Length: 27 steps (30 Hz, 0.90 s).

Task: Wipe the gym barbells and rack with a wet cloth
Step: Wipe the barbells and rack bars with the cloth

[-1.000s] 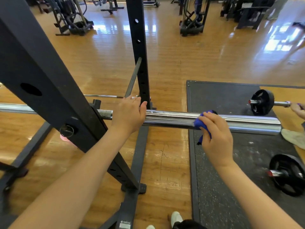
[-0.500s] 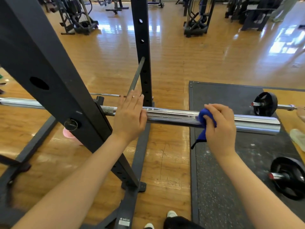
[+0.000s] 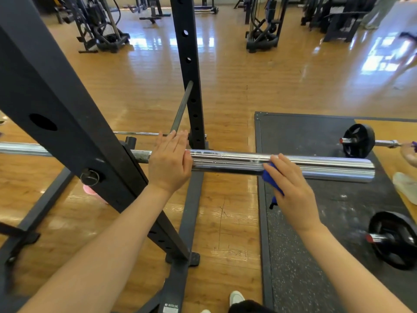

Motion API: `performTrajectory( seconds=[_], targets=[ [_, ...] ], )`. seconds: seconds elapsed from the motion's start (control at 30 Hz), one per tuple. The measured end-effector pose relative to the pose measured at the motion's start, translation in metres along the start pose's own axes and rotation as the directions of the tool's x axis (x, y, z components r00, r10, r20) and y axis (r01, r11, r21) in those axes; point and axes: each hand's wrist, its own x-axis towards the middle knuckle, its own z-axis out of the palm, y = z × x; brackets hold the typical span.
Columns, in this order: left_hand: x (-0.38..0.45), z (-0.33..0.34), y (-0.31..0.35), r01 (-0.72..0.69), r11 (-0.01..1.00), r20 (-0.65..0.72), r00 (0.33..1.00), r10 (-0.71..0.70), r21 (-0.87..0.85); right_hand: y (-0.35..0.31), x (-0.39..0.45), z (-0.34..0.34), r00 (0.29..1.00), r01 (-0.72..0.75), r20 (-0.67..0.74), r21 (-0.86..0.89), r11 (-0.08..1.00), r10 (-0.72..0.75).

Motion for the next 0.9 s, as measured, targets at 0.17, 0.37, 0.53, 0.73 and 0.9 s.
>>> performTrajectory(
  seconds=[0.17,0.37,0.53,0.73,0.9],
  targets=[
    [0.009,-0.009,0.0,-0.007,1.0,0.095,0.995,0.007,-0.009,-0.009,0.002,-0.017,0.978,-0.186,-0.075,0.096,0.978,0.193],
    [0.052,-0.028,0.003,0.179,0.98,0.484,0.867,-0.116,-0.086,-0.014,0.065,-0.027,0.92,-0.375,-0.067,0.132,0.918,0.386],
    [0.019,-0.021,0.0,0.108,0.981,0.045,0.994,-0.102,-0.161,-0.014,0.076,-0.01,0.924,-0.376,0.076,0.0,0.926,0.375],
    [0.006,-0.01,0.002,0.161,0.965,0.104,0.984,-0.142,-0.208,-0.011,0.052,-0.012,0.966,-0.246,0.109,0.119,0.962,0.233],
    [0.012,-0.01,0.0,0.23,0.956,0.209,0.959,-0.192,-0.179,-0.013,0.022,0.001,0.979,-0.162,-0.098,0.166,0.973,0.18]
  ],
)
